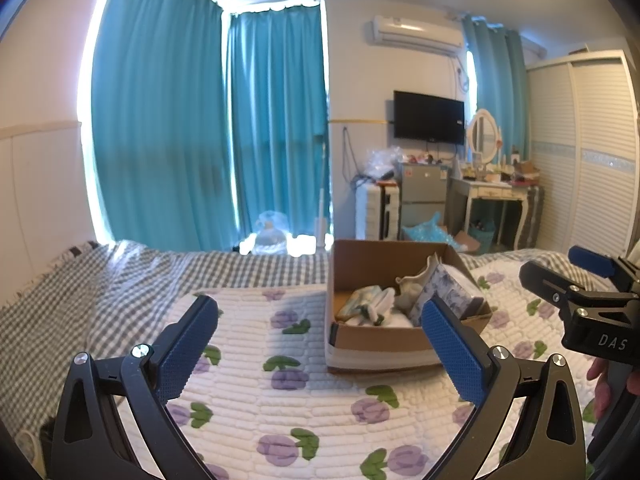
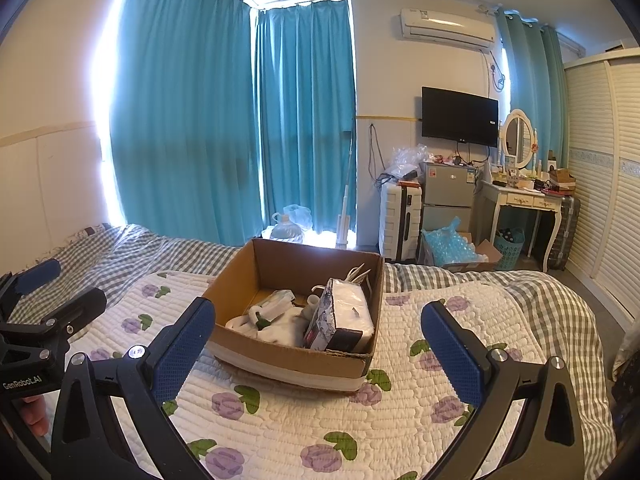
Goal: Organize soft objects
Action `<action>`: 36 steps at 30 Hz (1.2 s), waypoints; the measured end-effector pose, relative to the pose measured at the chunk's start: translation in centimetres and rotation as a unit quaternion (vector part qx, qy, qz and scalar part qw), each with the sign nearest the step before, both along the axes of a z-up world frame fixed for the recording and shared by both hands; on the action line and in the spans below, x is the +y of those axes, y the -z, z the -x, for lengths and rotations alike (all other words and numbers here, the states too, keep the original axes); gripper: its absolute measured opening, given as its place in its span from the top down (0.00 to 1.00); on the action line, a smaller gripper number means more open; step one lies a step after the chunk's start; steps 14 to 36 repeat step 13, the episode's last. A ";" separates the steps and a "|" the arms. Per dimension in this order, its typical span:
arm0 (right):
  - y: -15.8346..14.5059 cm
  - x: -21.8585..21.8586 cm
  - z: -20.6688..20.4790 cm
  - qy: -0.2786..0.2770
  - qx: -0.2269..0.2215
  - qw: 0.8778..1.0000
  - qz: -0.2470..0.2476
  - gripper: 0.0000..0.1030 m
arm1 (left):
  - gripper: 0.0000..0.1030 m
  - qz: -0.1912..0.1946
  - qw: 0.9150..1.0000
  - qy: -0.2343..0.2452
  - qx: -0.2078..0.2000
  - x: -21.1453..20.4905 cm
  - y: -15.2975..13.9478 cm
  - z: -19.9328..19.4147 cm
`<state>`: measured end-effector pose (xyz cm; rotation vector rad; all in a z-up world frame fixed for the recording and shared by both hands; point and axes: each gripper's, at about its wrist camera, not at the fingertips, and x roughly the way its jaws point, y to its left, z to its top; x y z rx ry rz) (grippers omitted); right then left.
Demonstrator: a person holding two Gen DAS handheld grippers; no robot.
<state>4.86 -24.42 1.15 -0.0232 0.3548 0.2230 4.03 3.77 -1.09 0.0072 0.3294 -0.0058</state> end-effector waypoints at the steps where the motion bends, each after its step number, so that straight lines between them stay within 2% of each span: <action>1: 0.0 0.0 0.0 0.000 0.001 1.000 0.000 0.00 | 0.00 0.000 1.000 0.000 0.001 0.0 0.0 0.0; 36: 0.1 0.0 -0.1 0.000 0.004 1.000 -0.002 0.00 | 0.00 -0.004 1.000 -0.001 0.000 0.2 0.1 -0.1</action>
